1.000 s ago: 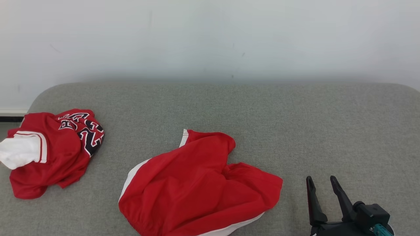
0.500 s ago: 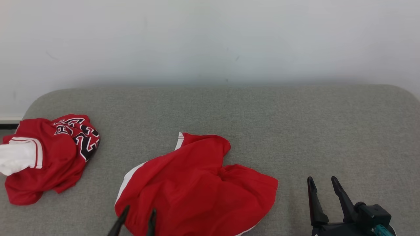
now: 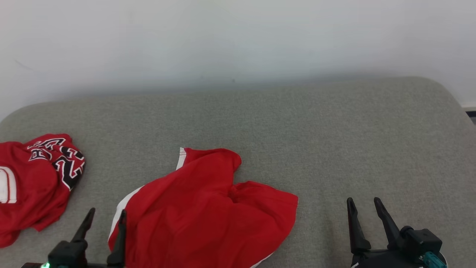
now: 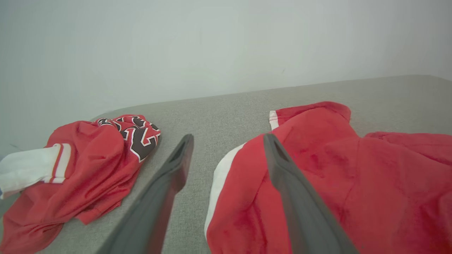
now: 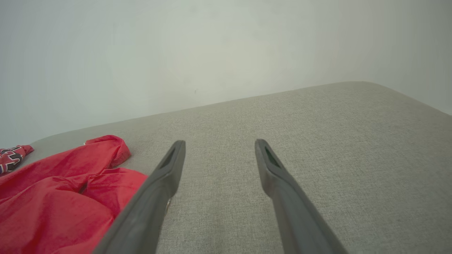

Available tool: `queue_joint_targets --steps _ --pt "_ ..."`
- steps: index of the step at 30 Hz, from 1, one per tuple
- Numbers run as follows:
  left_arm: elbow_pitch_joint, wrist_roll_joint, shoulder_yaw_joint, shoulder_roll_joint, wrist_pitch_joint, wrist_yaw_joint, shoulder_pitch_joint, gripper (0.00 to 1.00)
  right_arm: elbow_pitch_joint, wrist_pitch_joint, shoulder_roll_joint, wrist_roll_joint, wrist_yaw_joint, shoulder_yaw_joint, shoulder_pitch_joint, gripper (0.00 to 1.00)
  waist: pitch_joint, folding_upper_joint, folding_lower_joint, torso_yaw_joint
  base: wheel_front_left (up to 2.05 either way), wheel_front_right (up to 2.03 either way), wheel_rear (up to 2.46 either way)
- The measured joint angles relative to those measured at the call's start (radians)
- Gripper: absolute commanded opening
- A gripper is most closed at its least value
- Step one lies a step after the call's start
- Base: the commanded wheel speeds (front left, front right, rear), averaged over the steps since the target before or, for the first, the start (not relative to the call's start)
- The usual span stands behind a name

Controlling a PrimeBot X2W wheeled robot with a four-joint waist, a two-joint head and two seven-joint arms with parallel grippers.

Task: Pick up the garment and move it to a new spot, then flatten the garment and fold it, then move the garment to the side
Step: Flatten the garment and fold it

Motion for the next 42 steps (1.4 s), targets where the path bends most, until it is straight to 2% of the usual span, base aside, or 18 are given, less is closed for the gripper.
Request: queue_joint_targets --steps 7,18,19,20,25,30,38,42 --pt "0.087 -0.036 0.021 0.000 0.040 0.014 -0.042 1.00 0.004 -0.007 0.000 0.001 0.000 0.000 -0.026 1.00 0.049 0.0000 0.0000 -0.034 0.00 0.00 0.00" --pt "0.255 -0.061 -0.002 -0.004 0.097 -0.015 -0.101 1.00 0.017 -0.010 0.000 0.000 0.000 0.000 -0.052 1.00 0.110 0.0001 0.0001 -0.074 0.00 0.00 0.00" --pt "0.274 -0.064 -0.002 -0.002 0.098 -0.020 -0.109 0.47 0.018 -0.011 0.000 0.000 0.000 0.000 -0.054 1.00 0.111 0.0001 0.0001 -0.076 0.00 0.00 0.00" --pt "0.293 -0.063 -0.009 0.004 0.098 -0.031 -0.120 0.00 0.018 -0.011 0.000 0.000 0.000 0.000 -0.057 1.00 0.111 0.0001 0.0001 -0.077 0.00 0.00 0.00" --pt "0.317 -0.048 -0.028 0.019 0.079 -0.056 -0.207 0.00 0.018 -0.012 0.000 -0.004 0.000 -0.001 -0.065 1.00 0.109 0.0001 0.0000 -0.080 0.00 0.00 0.00" --pt "0.286 -0.013 -0.056 0.060 0.087 -0.080 -0.345 0.00 0.019 -0.012 0.000 -0.004 0.000 0.006 -0.074 1.00 0.115 0.0001 0.0001 -0.088 0.00 0.00 0.00" --pt "0.253 0.026 -0.113 0.110 0.140 -0.109 -0.542 0.00 0.024 -0.013 0.000 0.007 0.000 0.011 -0.090 1.00 0.139 0.0001 0.0001 -0.135 0.00 0.00 0.00" --pt "0.299 0.026 -0.125 0.128 0.134 -0.116 -0.599 0.00 0.021 -0.013 0.000 0.015 0.000 0.017 -0.099 1.00 0.156 0.0001 0.0001 -0.165 0.00 0.00 0.00"
